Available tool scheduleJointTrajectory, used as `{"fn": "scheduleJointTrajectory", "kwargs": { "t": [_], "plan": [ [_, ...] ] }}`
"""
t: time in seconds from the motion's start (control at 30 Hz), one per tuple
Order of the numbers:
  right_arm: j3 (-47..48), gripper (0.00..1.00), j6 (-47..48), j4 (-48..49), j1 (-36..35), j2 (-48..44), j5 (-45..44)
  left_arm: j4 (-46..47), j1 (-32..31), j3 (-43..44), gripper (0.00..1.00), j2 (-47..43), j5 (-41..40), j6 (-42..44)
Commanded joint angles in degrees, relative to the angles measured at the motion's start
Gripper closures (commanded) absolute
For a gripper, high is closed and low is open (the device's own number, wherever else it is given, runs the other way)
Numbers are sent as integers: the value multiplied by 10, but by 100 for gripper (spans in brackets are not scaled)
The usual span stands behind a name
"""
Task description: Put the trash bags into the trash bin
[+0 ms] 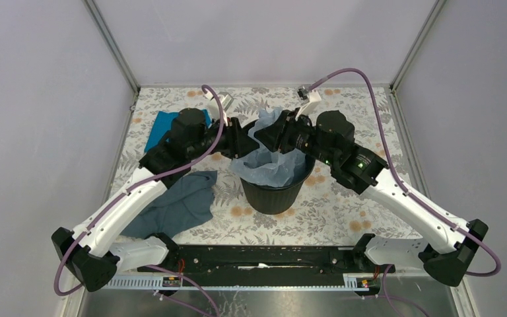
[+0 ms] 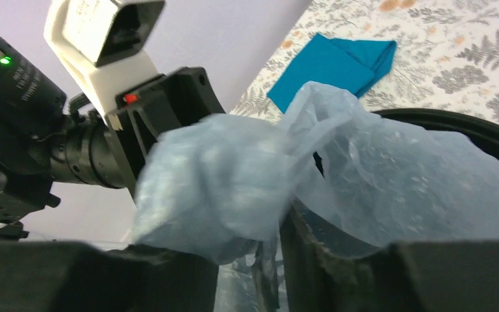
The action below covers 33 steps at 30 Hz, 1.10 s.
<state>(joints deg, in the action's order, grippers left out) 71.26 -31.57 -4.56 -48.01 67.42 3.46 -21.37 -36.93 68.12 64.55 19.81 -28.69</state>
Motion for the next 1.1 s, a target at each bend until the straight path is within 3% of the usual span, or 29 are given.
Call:
{"fn": "scheduleJointTrajectory", "kwargs": {
  "t": [0.0, 0.17, 0.27, 0.33, 0.43, 0.5, 0.53, 0.67, 0.73, 0.77, 0.97, 1.07],
  "plan": [
    [55, 48, 20, -81, -3, -24, -32, 79, -2, -1, 70, -12, -35, -16],
    [82, 29, 52, -172, -3, -37, -58, 92, -2, -9, 83, -15, -49, -20],
    [77, 22, 59, -196, -3, -60, -98, 105, -2, -23, 84, -25, -55, -30],
    [66, 8, 59, -193, -3, -71, -112, 122, -2, -38, 82, -37, -56, -48],
    [46, 8, 56, -160, -3, -72, -84, 153, -2, -61, 78, -51, -44, -82],
    [49, 13, 60, -147, -3, -60, -62, 167, -2, -73, 70, -58, -42, -100],
    [54, 20, 64, -148, -3, -53, -61, 169, -2, -76, 68, -60, -42, -105],
    [54, 51, 74, -161, -3, -42, -74, 152, -2, -73, 59, -68, -55, -105],
    [37, 75, 70, -161, -3, -56, -71, 139, -1, -70, 59, -72, -64, -102],
    [25, 82, 66, -161, -3, -68, -68, 129, -1, -69, 62, -75, -77, -103],
    [-59, 100, 23, -162, -3, -195, -96, 104, -2, -100, 75, -127, -153, -119],
    [-131, 100, -9, -130, -3, -261, -137, 102, -1, -131, 81, -161, -195, -143]
  ]
}}
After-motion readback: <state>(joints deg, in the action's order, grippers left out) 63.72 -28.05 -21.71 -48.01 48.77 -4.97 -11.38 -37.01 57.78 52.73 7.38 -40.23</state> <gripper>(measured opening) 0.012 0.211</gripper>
